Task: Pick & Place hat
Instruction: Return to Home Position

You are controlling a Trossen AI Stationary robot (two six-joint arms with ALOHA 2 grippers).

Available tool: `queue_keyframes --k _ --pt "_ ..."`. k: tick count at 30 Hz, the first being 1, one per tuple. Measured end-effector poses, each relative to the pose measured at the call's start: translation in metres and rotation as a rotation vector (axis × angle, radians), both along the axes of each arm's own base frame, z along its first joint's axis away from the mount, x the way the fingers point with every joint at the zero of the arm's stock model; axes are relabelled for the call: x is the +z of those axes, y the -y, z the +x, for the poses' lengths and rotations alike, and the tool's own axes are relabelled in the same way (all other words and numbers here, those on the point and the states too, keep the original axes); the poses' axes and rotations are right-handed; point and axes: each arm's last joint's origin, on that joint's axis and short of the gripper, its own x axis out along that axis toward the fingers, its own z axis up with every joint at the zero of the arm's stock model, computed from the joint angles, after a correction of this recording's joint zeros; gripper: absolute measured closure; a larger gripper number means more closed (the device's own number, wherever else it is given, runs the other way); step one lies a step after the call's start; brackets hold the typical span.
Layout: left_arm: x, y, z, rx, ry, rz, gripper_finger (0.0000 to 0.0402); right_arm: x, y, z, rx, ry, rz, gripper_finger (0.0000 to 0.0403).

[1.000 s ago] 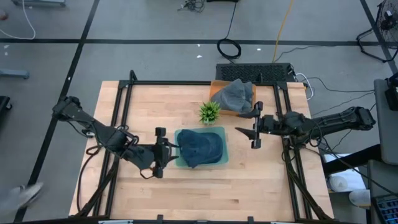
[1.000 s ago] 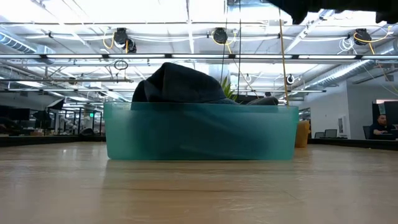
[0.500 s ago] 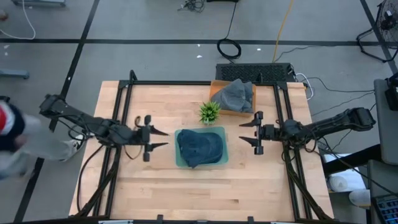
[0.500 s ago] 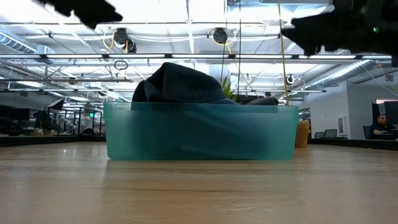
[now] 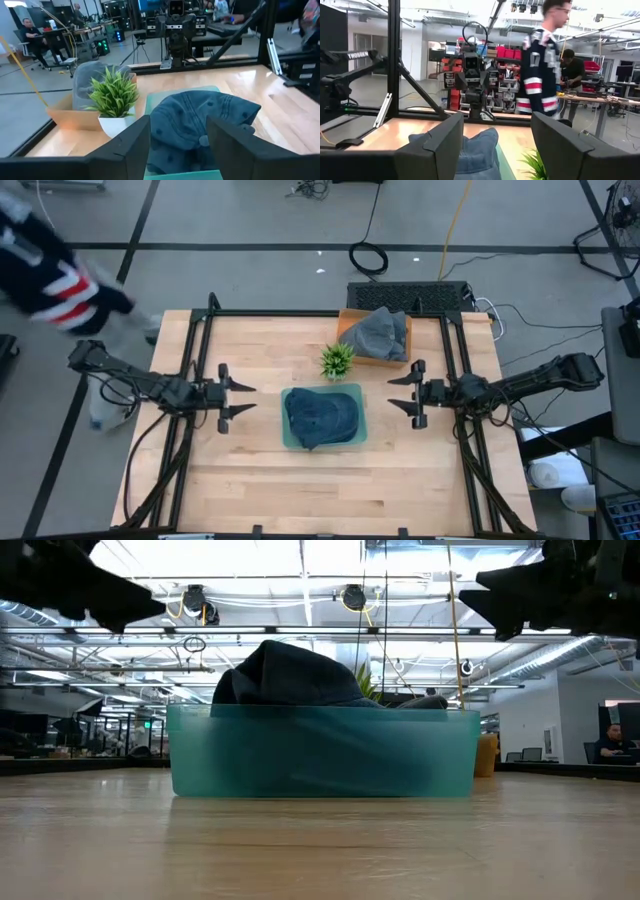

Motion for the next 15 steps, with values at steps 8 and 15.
queue_keyframes --k 8,15 --pt "-0.015 -0.007 -0.016 0.002 0.042 -0.058 0.0203 0.003 0.002 -0.005 -0.009 0.006 -0.006 0.0181" --pt "-0.014 -0.009 -0.024 -0.022 0.093 -0.062 0.0219 0.002 0.005 -0.013 0.0 -0.034 0.01 0.0181"
